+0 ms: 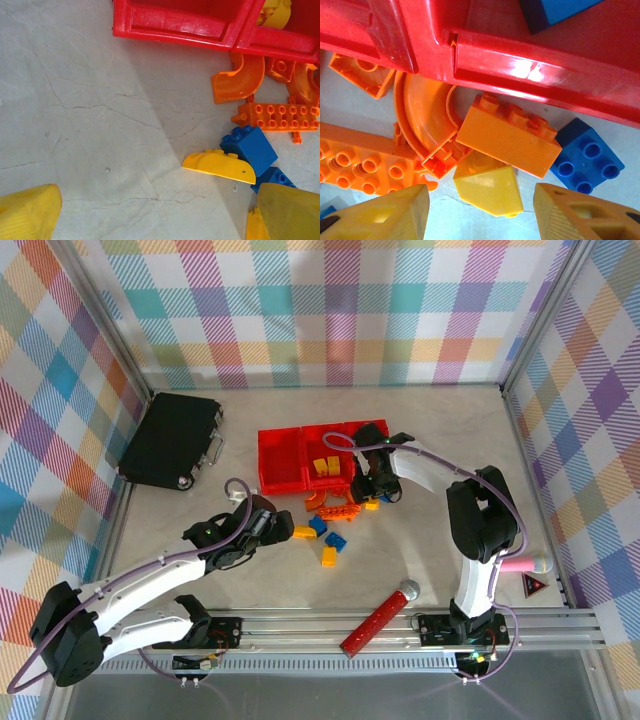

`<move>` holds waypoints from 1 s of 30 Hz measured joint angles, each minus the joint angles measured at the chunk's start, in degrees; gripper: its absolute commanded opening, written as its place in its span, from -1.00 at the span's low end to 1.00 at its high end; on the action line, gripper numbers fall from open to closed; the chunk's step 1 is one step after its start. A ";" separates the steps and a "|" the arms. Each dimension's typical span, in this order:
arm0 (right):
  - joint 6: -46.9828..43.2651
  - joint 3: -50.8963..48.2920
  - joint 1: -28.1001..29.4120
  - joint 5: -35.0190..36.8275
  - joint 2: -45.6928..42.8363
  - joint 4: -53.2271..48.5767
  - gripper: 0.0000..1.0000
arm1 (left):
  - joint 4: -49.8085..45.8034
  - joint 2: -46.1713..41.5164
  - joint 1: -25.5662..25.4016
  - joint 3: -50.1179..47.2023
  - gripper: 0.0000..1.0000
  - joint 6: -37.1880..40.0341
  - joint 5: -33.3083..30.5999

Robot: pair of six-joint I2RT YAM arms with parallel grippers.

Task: Sort the legos into containers by color

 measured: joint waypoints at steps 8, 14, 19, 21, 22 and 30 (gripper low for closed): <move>0.17 -0.02 0.00 -0.02 0.00 -0.04 0.14 | 0.04 0.44 0.00 0.00 0.99 0.00 0.09; 0.22 -0.13 0.00 -0.02 0.00 -0.48 0.14 | 0.04 0.44 0.00 0.00 1.00 0.00 0.11; 0.44 -0.42 0.00 -0.07 0.00 -1.16 0.14 | 0.04 0.42 0.00 0.00 0.99 0.00 0.13; 0.61 -0.81 0.00 -0.24 0.00 -1.22 0.14 | 0.04 0.42 0.00 0.00 0.99 0.00 0.13; 0.70 -0.96 0.00 -0.28 0.00 -1.33 0.14 | 0.04 0.42 0.00 0.00 0.99 0.00 0.13; 1.51 -1.20 0.00 -1.36 0.00 -1.51 0.14 | 0.17 0.42 0.00 0.00 0.99 0.00 0.15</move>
